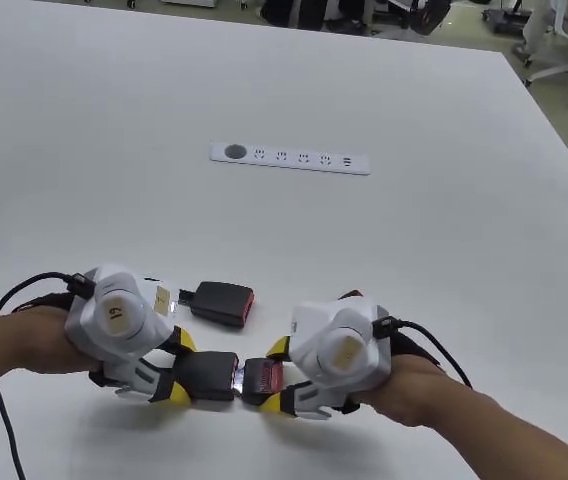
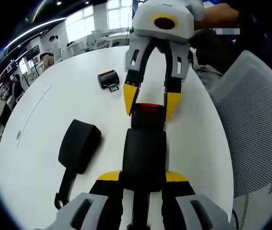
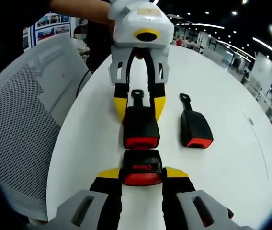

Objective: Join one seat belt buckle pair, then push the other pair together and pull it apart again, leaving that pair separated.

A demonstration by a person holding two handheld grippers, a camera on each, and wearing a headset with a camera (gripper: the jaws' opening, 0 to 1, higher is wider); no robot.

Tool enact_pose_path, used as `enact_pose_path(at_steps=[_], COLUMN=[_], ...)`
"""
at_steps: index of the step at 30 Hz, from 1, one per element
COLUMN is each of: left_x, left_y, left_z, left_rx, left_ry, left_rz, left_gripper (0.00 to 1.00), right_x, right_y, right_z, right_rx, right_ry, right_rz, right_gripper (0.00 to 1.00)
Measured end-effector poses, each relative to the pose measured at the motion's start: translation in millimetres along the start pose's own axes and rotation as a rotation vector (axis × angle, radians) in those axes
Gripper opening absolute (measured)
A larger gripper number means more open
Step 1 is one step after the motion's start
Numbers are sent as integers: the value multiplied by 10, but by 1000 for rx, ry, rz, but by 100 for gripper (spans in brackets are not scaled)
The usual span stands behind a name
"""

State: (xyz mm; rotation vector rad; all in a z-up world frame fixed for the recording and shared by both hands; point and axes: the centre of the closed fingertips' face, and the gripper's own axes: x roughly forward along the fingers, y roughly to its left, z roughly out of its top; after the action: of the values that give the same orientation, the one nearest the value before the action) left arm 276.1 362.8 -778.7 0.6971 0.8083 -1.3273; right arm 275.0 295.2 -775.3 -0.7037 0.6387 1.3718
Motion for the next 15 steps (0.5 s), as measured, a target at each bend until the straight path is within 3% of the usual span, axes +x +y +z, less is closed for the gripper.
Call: enact_pose_path(at_steps=[15], left_x=[15], left_y=[10], left_z=[-26], left_rx=[24], left_ry=[19], left_rz=[-13], left_gripper=[30], right_x=[-23], right_y=[4], right_z=[9], right_rx=[-11], right_ry=[8], right_rz=[10], right_gripper=[27])
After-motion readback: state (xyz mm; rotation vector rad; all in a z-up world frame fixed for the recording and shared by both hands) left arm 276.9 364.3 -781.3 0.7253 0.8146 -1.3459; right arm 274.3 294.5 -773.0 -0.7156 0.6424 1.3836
